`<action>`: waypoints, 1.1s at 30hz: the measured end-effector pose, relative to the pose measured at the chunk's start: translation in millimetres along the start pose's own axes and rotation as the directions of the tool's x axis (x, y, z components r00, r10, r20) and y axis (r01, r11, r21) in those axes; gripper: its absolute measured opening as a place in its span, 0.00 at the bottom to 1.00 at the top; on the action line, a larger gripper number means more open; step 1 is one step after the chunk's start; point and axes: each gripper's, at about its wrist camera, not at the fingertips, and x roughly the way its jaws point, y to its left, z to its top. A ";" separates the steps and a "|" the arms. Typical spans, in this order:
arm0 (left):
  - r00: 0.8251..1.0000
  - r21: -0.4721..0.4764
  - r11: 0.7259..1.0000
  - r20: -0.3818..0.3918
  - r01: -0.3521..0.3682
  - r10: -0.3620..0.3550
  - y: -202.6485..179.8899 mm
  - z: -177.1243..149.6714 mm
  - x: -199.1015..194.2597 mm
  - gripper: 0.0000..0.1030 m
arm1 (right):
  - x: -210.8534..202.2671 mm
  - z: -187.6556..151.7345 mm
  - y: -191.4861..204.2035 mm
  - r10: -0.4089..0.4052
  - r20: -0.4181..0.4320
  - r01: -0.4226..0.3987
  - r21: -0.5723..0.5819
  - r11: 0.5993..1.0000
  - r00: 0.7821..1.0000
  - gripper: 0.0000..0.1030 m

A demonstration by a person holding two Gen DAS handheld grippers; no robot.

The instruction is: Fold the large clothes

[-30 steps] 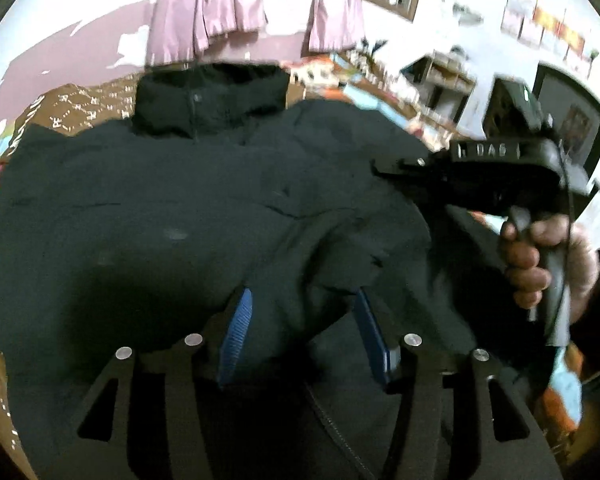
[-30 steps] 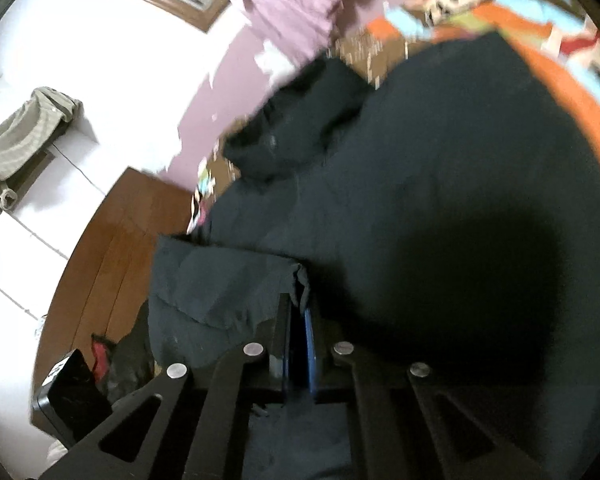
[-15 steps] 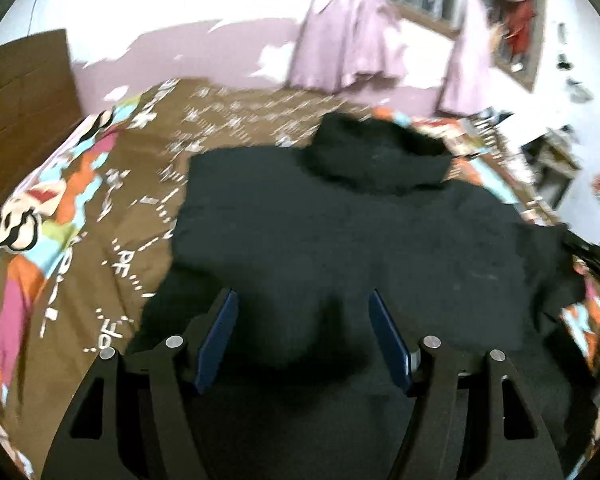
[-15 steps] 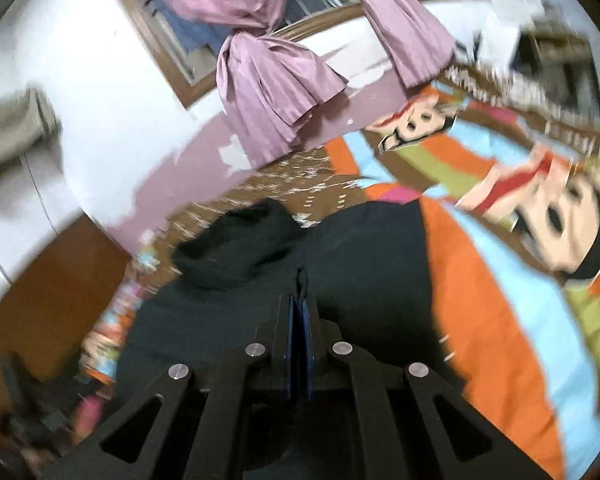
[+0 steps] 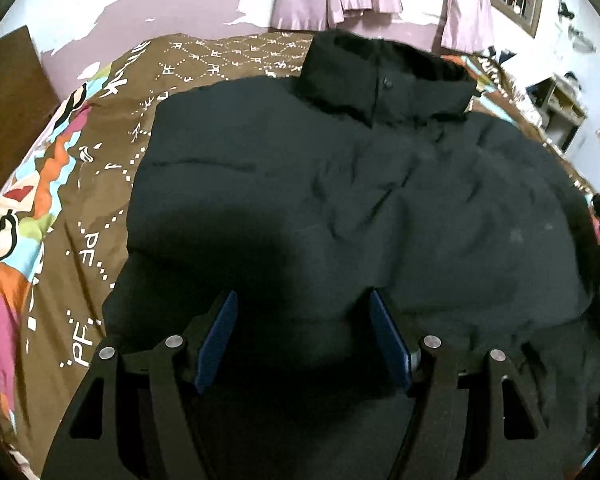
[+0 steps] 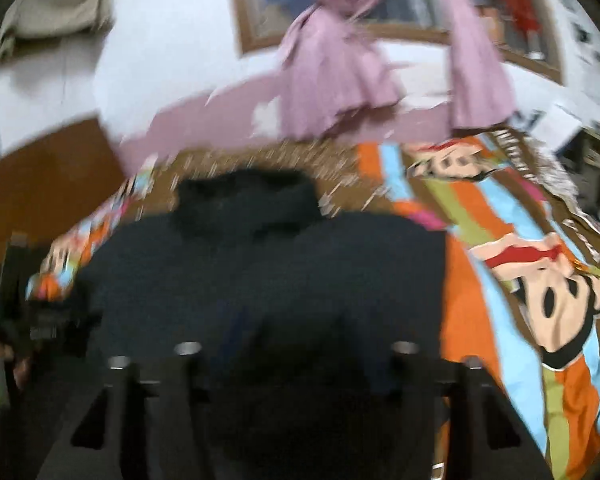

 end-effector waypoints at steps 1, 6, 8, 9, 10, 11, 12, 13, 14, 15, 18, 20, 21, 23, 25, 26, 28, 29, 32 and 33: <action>1.000 0.009 1.000 -0.005 -0.011 0.011 -1.0 -0.6 3.0 0.60 | 10.7 -4.3 5.3 0.001 -0.042 -0.002 -0.023 1.000 0.999 0.34; 0.999 0.038 0.998 -0.019 -0.042 0.043 -2.9 -4.3 17.2 0.62 | 57.7 -25.8 10.4 -0.025 -0.198 0.010 -0.076 0.997 0.980 0.31; 0.998 0.047 0.997 -0.019 -0.055 0.056 -4.2 -6.6 21.7 0.62 | 65.7 -28.6 8.7 -0.022 -0.214 0.006 -0.073 0.997 0.977 0.31; 0.998 0.052 0.997 -0.018 -0.060 0.061 -4.2 -7.4 22.9 0.62 | 68.8 -30.2 8.3 -0.020 -0.219 0.004 -0.074 0.997 0.975 0.31; 0.997 0.060 0.996 -0.015 -0.069 0.070 -5.2 -9.1 23.8 0.62 | 71.5 -32.1 7.3 -0.016 -0.225 0.001 -0.069 0.998 0.974 0.32; 0.997 0.066 0.995 -0.012 -0.075 0.076 -6.8 -9.6 23.5 0.62 | 72.1 -33.0 5.7 -0.014 -0.225 -0.001 -0.065 0.998 0.974 0.32; 0.997 0.068 0.995 -0.009 -0.076 0.076 -6.8 -10.1 22.9 0.62 | 72.6 -34.6 4.6 -0.010 -0.223 -0.003 -0.061 0.998 0.975 0.32; 0.997 0.065 0.995 -0.004 -0.071 0.071 -5.9 -10.4 22.0 0.62 | 72.6 -36.2 3.3 -0.006 -0.218 -0.007 -0.057 0.998 0.976 0.32; 0.998 0.056 0.997 0.002 -0.059 0.059 -3.7 -10.8 20.7 0.62 | 71.8 -37.4 1.4 -0.001 -0.213 -0.010 -0.052 0.999 0.977 0.32; 0.999 0.045 0.998 0.008 -0.044 0.043 -1.1 -10.7 19.1 0.62 | 68.2 -39.4 2.3 0.006 -0.200 -0.015 -0.046 0.999 0.980 0.32; 1.000 0.010 1.000 0.028 0.001 -0.001 6.7 -8.2 11.8 0.62 | 60.7 -39.6 1.3 0.043 -0.161 -0.049 -0.032 0.998 0.986 0.44; 0.999 -0.010 1.000 0.043 0.020 -0.020 9.0 -5.0 5.8 0.62 | 56.4 -38.2 3.4 0.068 -0.146 -0.074 -0.036 0.997 0.987 0.55; 0.998 -0.019 0.999 0.054 0.026 -0.025 9.5 -3.3 2.8 0.62 | 54.1 -37.3 5.1 0.073 -0.139 -0.079 -0.039 0.996 0.988 0.59; 0.997 -0.041 0.999 0.076 0.034 -0.031 12.0 1.0 -3.6 0.62 | 52.1 -36.2 9.5 0.061 -0.131 -0.069 -0.055 0.996 0.989 0.60; 0.994 -0.067 0.997 0.102 0.040 -0.033 15.7 5.6 -10.4 0.62 | 50.4 -35.7 11.8 0.051 -0.124 -0.059 -0.062 0.996 0.991 0.60; 0.992 -0.086 0.995 0.118 0.044 -0.034 19.2 8.2 -14.4 0.62 | 49.5 -35.0 11.3 0.053 -0.121 -0.061 -0.057 0.997 0.991 0.60; 0.990 -0.115 0.992 0.142 0.041 -0.025 25.3 11.7 -19.9 0.62 | 48.2 -33.7 10.3 0.055 -0.116 -0.060 -0.045 0.997 0.992 0.60; 0.988 -0.130 0.991 0.152 0.033 -0.013 29.7 14.5 -22.5 0.62 | 47.4 -32.8 9.4 0.051 -0.111 -0.056 -0.039 0.998 0.993 0.61; 0.986 -0.169 0.985 0.166 0.029 -0.001 42.1 19.6 -25.7 0.62 | 45.4 -31.1 6.8 0.040 -0.095 -0.043 -0.023 0.999 0.995 0.64; 0.986 -0.178 0.983 0.169 0.040 -0.010 44.5 21.0 -26.3 0.62 | 44.7 -30.2 5.3 0.041 -0.090 -0.043 -0.017 0.999 0.995 0.65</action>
